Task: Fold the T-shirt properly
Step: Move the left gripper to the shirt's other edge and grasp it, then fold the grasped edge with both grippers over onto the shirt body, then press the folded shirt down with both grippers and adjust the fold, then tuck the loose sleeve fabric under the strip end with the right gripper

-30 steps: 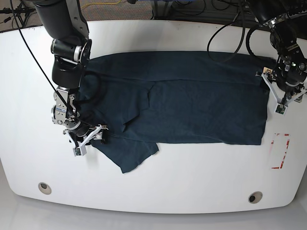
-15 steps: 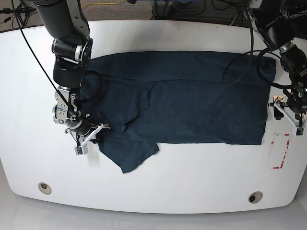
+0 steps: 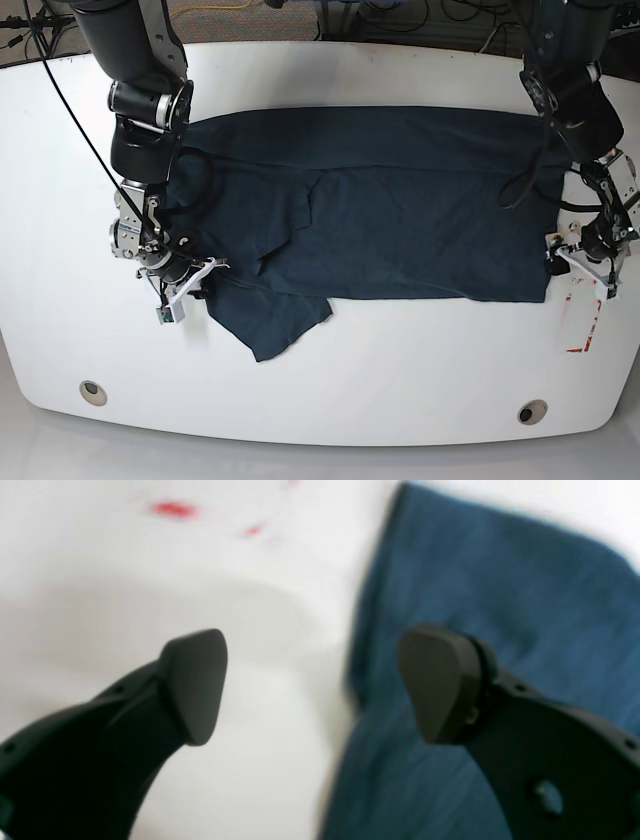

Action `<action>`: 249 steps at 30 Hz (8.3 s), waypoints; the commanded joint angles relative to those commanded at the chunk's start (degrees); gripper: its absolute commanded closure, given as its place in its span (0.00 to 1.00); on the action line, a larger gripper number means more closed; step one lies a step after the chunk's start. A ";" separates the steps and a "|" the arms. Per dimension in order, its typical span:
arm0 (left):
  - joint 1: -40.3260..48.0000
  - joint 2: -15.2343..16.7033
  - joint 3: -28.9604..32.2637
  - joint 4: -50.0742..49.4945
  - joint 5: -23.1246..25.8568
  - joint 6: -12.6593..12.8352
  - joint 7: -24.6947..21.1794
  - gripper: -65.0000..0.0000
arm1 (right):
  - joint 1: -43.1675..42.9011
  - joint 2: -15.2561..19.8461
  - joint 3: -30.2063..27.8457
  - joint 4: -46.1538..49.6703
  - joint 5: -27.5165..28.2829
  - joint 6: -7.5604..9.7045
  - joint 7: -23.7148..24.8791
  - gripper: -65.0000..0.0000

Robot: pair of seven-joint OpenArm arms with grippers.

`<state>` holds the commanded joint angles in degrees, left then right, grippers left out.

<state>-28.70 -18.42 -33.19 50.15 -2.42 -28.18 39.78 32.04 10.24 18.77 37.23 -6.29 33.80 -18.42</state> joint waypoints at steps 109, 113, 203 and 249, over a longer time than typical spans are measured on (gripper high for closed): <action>29.01 4.13 6.59 41.05 0.26 -11.82 10.90 0.66 | -33.67 -2.11 0.35 64.97 0.09 3.25 -38.77 0.49; 28.75 4.13 6.59 41.14 0.26 -11.82 12.57 0.34 | -33.76 -2.20 0.44 68.22 0.18 3.25 -39.12 0.38; 29.98 7.82 5.19 42.55 0.18 -11.82 15.12 0.67 | -4.22 2.46 -0.79 15.21 3.25 5.89 -12.75 0.27; 30.68 7.74 5.36 42.29 0.26 -11.82 15.12 0.67 | -20.31 -7.30 -0.35 59.78 3.96 6.20 -35.69 1.00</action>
<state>1.98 -10.68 -27.82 92.44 -2.15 -40.00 54.90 11.74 2.95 18.42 97.01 -2.33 40.00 -54.11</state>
